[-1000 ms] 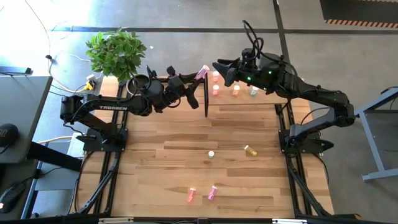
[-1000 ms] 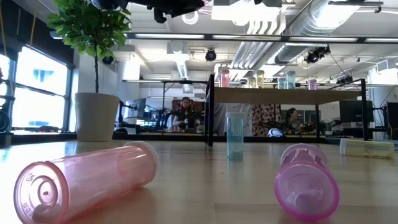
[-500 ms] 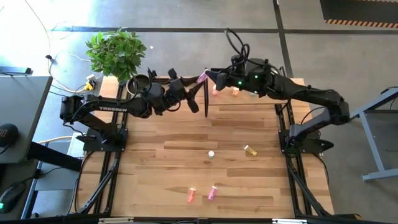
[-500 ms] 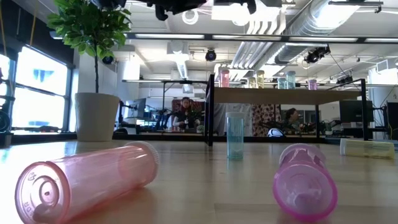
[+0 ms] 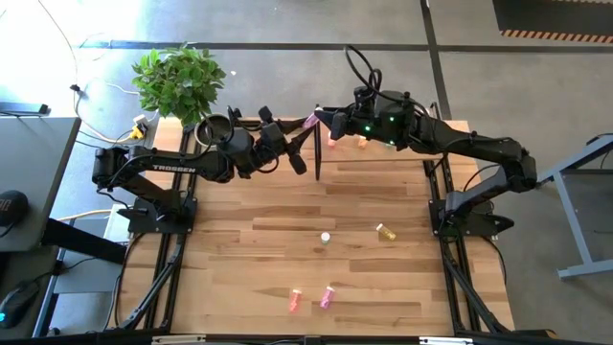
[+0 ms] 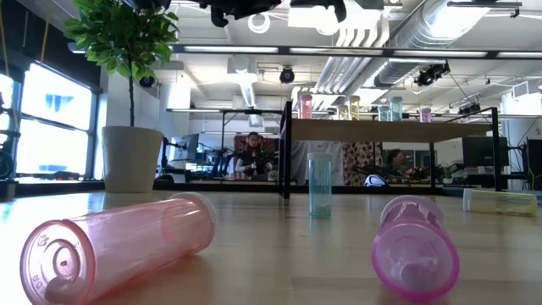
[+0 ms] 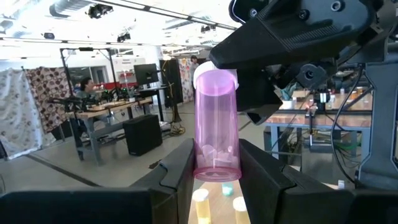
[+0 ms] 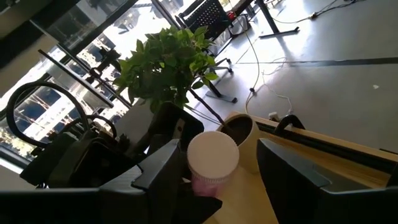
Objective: Pick and place medicine bottles onto shelf by color
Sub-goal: Put the top purple pill bottle on the shelf aligned with the other purple pill bottle
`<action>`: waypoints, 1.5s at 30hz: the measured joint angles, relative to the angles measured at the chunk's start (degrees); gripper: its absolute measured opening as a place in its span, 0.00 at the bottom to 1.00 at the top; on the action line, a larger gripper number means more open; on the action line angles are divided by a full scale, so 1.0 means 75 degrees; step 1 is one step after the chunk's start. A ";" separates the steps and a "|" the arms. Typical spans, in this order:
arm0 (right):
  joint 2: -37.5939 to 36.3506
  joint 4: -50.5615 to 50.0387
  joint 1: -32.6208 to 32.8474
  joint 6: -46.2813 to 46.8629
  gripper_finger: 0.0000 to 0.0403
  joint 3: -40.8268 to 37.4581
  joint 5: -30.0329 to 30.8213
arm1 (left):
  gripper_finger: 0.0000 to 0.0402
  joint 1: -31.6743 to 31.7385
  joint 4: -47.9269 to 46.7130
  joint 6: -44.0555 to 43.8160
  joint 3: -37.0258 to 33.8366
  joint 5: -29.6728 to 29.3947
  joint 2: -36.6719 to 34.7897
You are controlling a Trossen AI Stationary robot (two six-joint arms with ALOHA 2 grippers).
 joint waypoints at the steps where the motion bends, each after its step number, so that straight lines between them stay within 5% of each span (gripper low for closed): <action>1: 0.0000 0.0001 0.0000 -0.0001 0.49 0.0000 0.0000 | 0.25 0.0000 0.0000 0.0000 0.0000 0.0000 0.0000; 15: 0.0000 0.0007 0.0000 -0.0008 0.28 0.0000 -0.0022 | 0.25 0.0000 -0.0008 0.0179 0.0000 0.0000 0.0000; 31: 0.0000 -0.0053 -0.0003 -0.0208 0.27 -0.0006 -0.0020 | 0.25 0.0003 -0.0146 0.0425 0.0006 0.0026 0.0000; 45: -0.0060 -0.0419 -0.0023 -0.0449 0.27 -0.0008 0.0133 | 0.47 -0.0006 -0.0518 0.0934 0.0006 -0.0048 0.0006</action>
